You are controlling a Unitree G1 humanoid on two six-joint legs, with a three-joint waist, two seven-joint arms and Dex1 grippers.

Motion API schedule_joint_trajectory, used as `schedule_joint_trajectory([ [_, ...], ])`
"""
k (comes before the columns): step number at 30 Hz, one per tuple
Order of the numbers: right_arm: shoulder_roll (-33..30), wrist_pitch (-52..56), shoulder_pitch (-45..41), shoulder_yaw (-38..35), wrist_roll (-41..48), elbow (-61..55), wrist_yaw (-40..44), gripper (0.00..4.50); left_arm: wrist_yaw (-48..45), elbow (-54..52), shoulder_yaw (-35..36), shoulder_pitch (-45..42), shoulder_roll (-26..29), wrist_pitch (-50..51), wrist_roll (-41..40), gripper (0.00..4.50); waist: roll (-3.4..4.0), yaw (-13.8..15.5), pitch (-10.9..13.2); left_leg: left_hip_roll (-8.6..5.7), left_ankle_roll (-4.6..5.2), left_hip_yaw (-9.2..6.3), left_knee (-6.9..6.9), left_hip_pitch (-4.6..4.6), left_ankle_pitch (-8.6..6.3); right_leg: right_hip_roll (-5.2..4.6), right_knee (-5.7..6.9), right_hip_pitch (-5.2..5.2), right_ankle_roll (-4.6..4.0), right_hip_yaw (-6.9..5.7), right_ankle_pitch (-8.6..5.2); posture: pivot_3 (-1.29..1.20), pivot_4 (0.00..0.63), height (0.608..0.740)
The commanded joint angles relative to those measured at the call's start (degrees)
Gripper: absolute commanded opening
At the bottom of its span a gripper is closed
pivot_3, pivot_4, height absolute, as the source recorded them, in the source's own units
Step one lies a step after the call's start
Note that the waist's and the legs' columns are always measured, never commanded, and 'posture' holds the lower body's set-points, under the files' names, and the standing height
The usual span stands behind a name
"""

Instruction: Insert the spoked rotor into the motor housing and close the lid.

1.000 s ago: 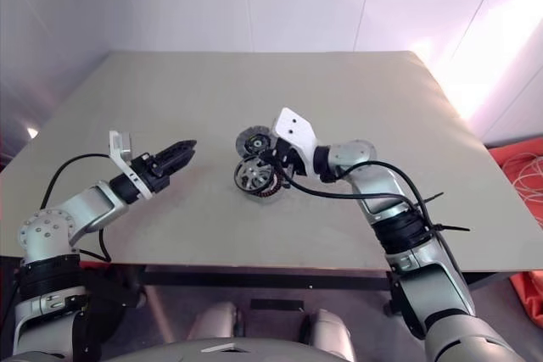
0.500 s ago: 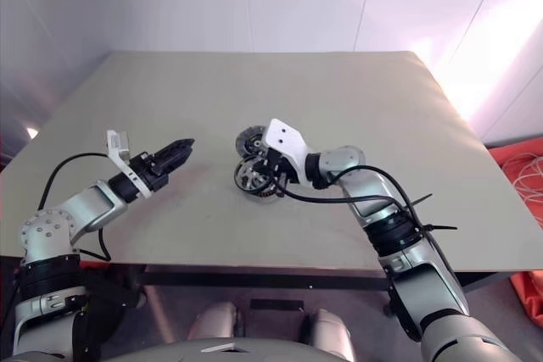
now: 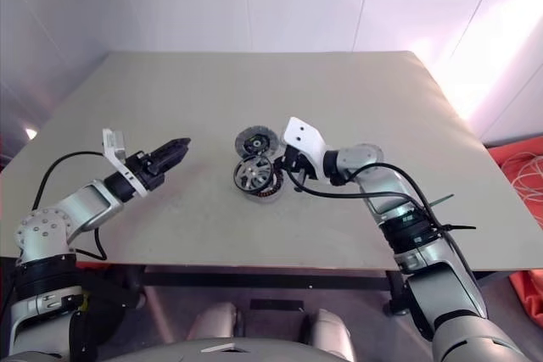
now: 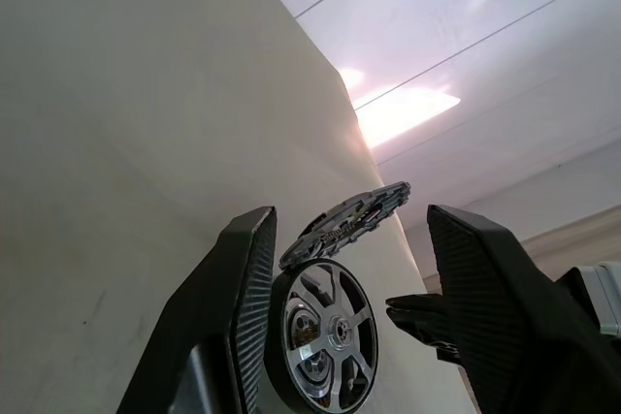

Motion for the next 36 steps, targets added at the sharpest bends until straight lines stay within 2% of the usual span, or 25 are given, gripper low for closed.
schedule_joint_trajectory([
  [1,-0.11,-1.21,-1.66,-2.39,0.81,-0.65,0.32,0.00,-0.96,-0.84,0.75,-0.88,0.75,-0.76,-0.04,2.64,0.00,0.00,0.00,0.00,0.00,0.00,0.00,0.00,0.00,0.00,0.00,0.00,0.00,0.00,0.00,0.00,0.000,0.740],
  [9,6.26,-0.96,-3.54,-0.13,-0.29,3.03,-0.81,0.00,-1.03,-0.90,0.27,-1.10,0.37,-0.86,0.39,2.64,0.00,-0.12,0.00,0.02,0.00,0.01,0.00,0.01,0.01,0.00,0.04,-0.01,-0.03,0.00,0.00,0.00,0.000,0.740],
  [15,8.06,-0.98,-3.27,0.21,-0.57,4.38,-0.58,0.00,-0.58,-1.84,0.77,-0.56,0.40,-0.68,0.17,2.64,-0.01,-0.02,0.00,0.00,0.00,-0.01,0.02,0.01,0.00,0.00,0.03,-0.04,-0.04,0.00,0.01,0.00,0.000,0.740],
  [36,4.14,-0.87,-0.56,-1.85,-1.02,4.32,-1.61,0.00,-0.18,-1.34,1.00,-1.32,0.72,-0.83,0.80,2.64,-0.01,-0.05,-0.01,0.01,-0.02,0.00,0.01,0.01,0.01,0.00,0.05,-0.01,-0.04,0.00,0.01,0.00,0.000,0.740],
])
